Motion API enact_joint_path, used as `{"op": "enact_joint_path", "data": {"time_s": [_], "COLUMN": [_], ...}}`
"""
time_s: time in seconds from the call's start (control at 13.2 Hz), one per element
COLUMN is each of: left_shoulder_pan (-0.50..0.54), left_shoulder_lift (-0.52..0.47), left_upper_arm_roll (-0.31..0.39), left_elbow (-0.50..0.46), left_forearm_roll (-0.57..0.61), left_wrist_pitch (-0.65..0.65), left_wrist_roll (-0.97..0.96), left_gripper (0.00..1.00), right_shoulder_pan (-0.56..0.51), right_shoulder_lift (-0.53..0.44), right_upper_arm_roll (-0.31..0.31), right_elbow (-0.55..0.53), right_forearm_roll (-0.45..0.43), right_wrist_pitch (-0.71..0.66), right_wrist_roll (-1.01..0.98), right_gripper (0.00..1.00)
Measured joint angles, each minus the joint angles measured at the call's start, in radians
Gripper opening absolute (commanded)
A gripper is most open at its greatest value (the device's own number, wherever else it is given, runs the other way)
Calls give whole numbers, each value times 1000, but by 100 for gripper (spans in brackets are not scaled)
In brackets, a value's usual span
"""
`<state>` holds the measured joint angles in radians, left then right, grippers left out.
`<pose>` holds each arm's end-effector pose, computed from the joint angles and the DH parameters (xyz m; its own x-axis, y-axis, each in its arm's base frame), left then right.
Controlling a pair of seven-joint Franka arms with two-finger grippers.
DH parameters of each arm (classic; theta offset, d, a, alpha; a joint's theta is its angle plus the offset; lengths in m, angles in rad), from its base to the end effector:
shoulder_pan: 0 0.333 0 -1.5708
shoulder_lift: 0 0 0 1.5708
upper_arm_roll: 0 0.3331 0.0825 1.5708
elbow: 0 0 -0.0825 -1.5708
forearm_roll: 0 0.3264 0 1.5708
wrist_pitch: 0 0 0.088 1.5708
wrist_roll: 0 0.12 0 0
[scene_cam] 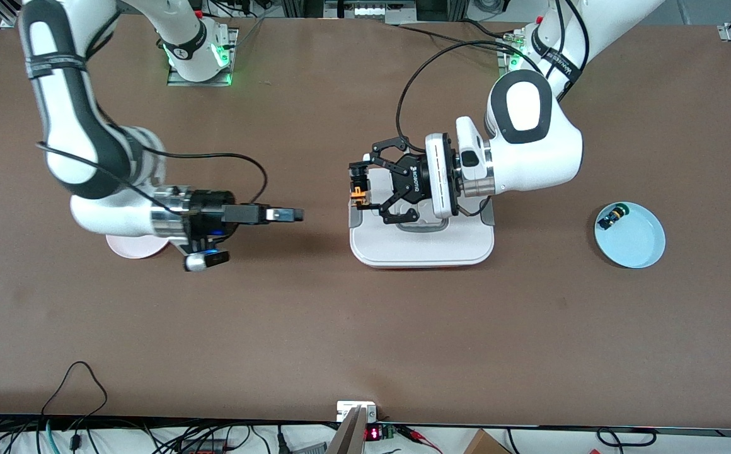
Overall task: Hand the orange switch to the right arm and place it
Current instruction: 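Hold the switch up while the right gripper reaches toward it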
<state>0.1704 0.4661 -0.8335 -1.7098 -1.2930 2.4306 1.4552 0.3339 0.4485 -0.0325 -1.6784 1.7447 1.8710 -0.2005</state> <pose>0.5515 -0.3361 0.4754 0.4744 -0.2048 0.8562 -0.8784 -0.1743 0.4450 0.5926 0.2795 0.4440 0.9296 -0.0485 -0.3654 -0.3664 -0.0120 -0.9304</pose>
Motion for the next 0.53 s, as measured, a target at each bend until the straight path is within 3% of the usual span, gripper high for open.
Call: {"op": "enact_joint_path", "data": {"time_s": [0.3,0.53], "left_shoulder_pan": [0,1], "left_shoulder_lift": [0,0], "left_upper_arm_roll": [0,0], "left_elbow": [-13,-13], "left_forearm_roll": [0,0], "left_wrist_pitch": [0,1], "left_wrist_roll": [1,2], "left_gripper": [19,19], "right_shoulder_pan": [133,210], "right_shoulder_lift": [-18,-37], "right_upper_arm_roll": [3,3], "right_elbow": [-46,-63], "right_forearm_roll": [171,244], "right_wrist_pitch": [181,269], "right_wrist_roll": [2,8], "right_gripper": [100,97]}}
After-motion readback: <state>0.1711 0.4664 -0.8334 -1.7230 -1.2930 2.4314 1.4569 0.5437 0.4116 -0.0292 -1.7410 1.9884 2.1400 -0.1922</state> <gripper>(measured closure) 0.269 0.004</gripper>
